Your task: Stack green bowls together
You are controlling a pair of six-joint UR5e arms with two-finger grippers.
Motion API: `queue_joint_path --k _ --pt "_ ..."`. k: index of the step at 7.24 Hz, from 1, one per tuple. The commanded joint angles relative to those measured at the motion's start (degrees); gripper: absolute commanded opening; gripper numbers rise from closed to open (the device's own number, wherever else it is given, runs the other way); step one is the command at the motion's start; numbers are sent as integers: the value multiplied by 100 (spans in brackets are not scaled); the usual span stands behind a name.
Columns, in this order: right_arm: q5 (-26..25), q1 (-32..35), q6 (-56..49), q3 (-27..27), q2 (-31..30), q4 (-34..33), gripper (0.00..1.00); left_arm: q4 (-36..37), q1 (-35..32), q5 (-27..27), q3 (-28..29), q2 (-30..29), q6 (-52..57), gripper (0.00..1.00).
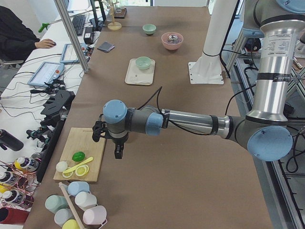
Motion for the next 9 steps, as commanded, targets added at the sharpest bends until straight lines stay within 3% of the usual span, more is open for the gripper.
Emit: queue_joint_path --k 1,2,4,5,6,9 --pt "279 -33 43 79 132 5 100 -1149 402 54 570 -298 -155 98" --pt "280 -172 43 88 176 5 100 -1626 648 45 922 -665 -390 98" --pt "228 -479 51 115 308 14 100 -1736 894 10 934 -835 -691 98" --pt "245 -594 661 -199 561 14 100 -1867 1314 54 969 -862 -700 98" --pt "263 -595 945 -158 650 32 100 -2008 1457 54 1117 -958 -805 98" --pt "341 -814 1061 -245 300 1355 100 -3246 1642 54 1856 -1002 -2024 98"
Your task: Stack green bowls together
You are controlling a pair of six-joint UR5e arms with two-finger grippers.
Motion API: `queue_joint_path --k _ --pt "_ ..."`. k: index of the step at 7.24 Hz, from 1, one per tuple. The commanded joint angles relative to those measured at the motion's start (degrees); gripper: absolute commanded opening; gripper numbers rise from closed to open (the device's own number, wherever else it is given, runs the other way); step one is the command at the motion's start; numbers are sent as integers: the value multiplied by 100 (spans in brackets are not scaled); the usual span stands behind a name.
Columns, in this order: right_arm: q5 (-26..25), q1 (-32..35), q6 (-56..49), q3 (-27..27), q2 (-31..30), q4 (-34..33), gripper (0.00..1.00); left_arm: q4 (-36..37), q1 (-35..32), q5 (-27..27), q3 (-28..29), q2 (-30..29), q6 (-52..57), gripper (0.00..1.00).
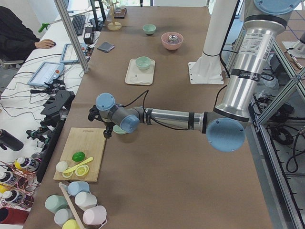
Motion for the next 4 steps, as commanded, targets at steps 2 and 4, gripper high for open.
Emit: queue_joint_path --k 2,4 --pt "835 -135 157 -515 -70 703 100 -441 489 18 265 -17 -506 98" --pt "798 -135 288 -491 35 748 100 -450 569 97 291 -17 -541 98"
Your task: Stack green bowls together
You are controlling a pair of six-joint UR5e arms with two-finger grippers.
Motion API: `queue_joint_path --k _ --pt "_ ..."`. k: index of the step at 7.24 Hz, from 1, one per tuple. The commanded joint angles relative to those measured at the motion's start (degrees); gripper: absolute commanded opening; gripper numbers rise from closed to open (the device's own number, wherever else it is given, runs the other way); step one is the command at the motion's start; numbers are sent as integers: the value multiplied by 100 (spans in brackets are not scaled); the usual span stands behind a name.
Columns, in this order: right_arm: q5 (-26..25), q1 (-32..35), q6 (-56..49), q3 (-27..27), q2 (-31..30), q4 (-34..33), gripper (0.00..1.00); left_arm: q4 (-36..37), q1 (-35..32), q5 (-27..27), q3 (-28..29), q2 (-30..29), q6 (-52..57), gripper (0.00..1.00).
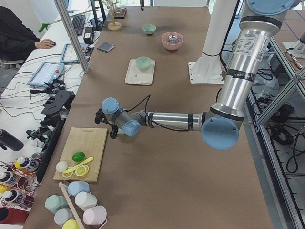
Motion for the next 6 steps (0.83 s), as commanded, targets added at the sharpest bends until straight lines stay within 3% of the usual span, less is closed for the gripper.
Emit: queue_joint_path --k 1,4,6 --pt "-30 -4 73 7 90 46 100 -22 110 66 41 -1 -28 97" --pt "-154 -4 203 7 186 20 100 -4 207 409 41 -1 7 54" --pt "-189 -22 380 16 230 19 100 -4 216 409 85 17 16 52"
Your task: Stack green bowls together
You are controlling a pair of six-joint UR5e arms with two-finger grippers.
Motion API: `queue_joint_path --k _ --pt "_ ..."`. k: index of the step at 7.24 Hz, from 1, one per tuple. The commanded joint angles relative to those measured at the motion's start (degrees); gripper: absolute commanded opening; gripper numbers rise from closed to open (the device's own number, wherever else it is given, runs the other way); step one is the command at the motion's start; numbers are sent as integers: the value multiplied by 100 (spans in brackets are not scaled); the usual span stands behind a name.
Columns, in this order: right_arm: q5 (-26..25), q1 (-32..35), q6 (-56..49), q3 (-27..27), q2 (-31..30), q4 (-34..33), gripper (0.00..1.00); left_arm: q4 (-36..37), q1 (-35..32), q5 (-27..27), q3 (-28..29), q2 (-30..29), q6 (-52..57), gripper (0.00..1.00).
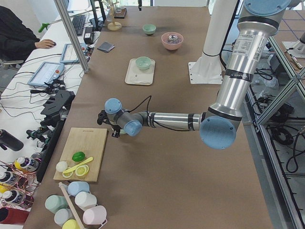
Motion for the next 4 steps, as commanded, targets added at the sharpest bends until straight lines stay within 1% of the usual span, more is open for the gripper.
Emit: queue_joint_path --k 1,3,4 --pt "-14 -15 161 -5 51 -20 100 13 6 9 28 7 23 52" --pt "-22 -59 179 -6 51 -29 100 21 59 9 80 -10 40 51" --pt "-22 -59 179 -14 51 -29 100 4 59 0 98 -1 32 41"
